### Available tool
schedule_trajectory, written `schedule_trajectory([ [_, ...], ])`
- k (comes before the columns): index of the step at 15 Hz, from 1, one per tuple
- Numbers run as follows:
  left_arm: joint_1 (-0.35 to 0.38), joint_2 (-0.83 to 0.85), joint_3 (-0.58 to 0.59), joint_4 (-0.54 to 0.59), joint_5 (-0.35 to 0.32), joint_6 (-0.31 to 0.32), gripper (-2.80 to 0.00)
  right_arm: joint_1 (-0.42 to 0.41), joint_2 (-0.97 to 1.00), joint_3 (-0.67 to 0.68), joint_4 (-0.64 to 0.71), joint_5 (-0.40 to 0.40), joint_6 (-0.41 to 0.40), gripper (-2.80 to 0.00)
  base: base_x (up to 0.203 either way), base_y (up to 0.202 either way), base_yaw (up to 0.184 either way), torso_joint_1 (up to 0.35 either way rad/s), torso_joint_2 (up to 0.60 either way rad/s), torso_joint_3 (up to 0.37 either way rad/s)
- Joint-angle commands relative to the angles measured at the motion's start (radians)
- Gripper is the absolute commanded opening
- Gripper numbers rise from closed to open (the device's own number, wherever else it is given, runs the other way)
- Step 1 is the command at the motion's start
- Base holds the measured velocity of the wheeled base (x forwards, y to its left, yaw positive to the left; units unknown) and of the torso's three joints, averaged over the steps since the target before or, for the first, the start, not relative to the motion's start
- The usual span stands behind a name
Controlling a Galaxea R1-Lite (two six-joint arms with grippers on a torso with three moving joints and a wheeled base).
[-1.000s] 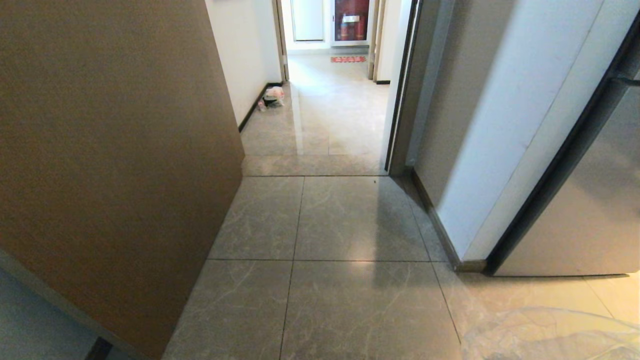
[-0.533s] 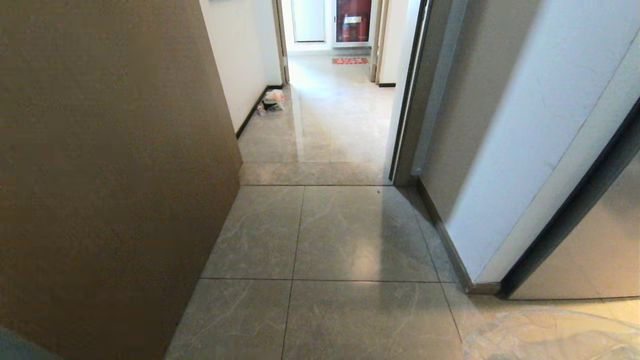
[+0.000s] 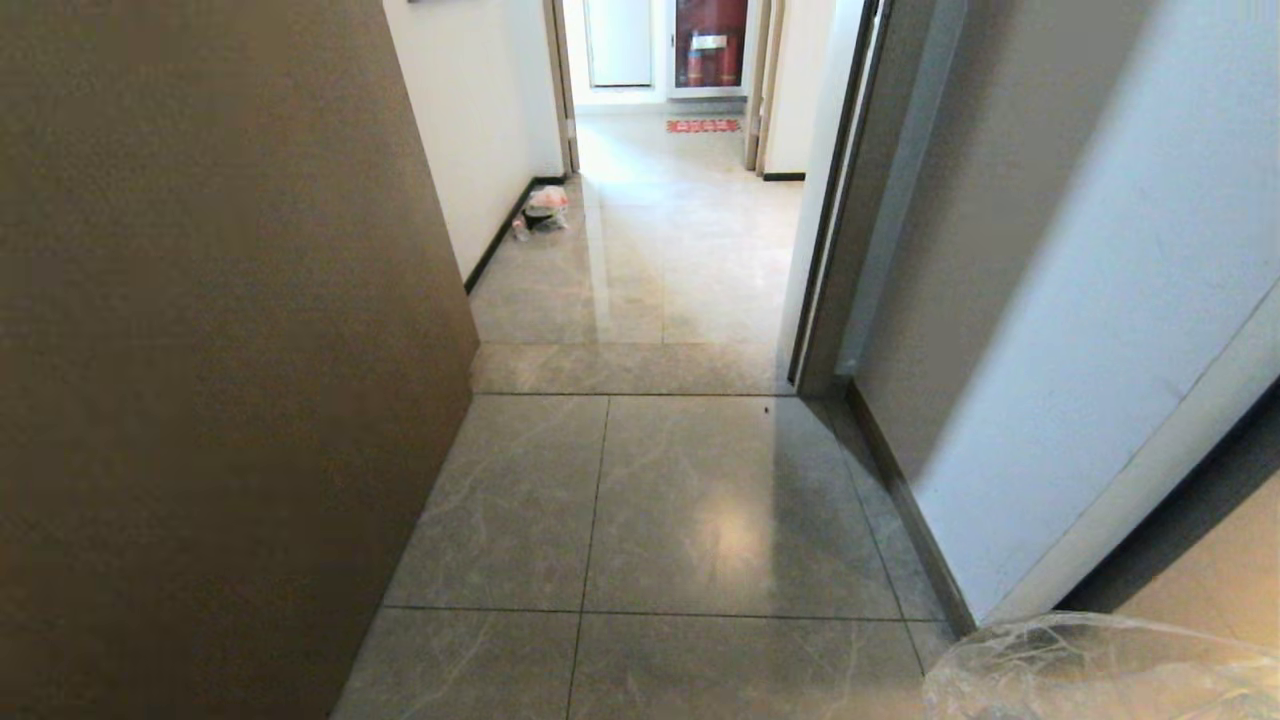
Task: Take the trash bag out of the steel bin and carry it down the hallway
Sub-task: Put the trash bag at the door
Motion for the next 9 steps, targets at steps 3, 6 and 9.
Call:
schedule_trajectory([
  [3, 0.000, 0.000, 0.002, -0.001, 0.000, -0.001, -2.80, 0.000, 0.001, 0.002, 0.000, 0.000, -0.001, -2.80, 0.194, 0.000, 0.001, 0.002, 0.00, 0.000],
  [6, 0.000, 0.000, 0.002, -0.001, 0.000, -0.001, -2.80, 0.000, 0.001, 0.002, 0.000, 0.000, -0.001, -2.80, 0.192, 0.000, 0.000, 0.001, 0.00, 0.000],
  [9, 0.000, 0.000, 0.002, -0.001, 0.000, -0.001, -2.80, 0.000, 0.001, 0.002, 0.000, 0.000, -0.001, -2.80, 0.192, 0.000, 0.001, 0.005, 0.00, 0.004],
])
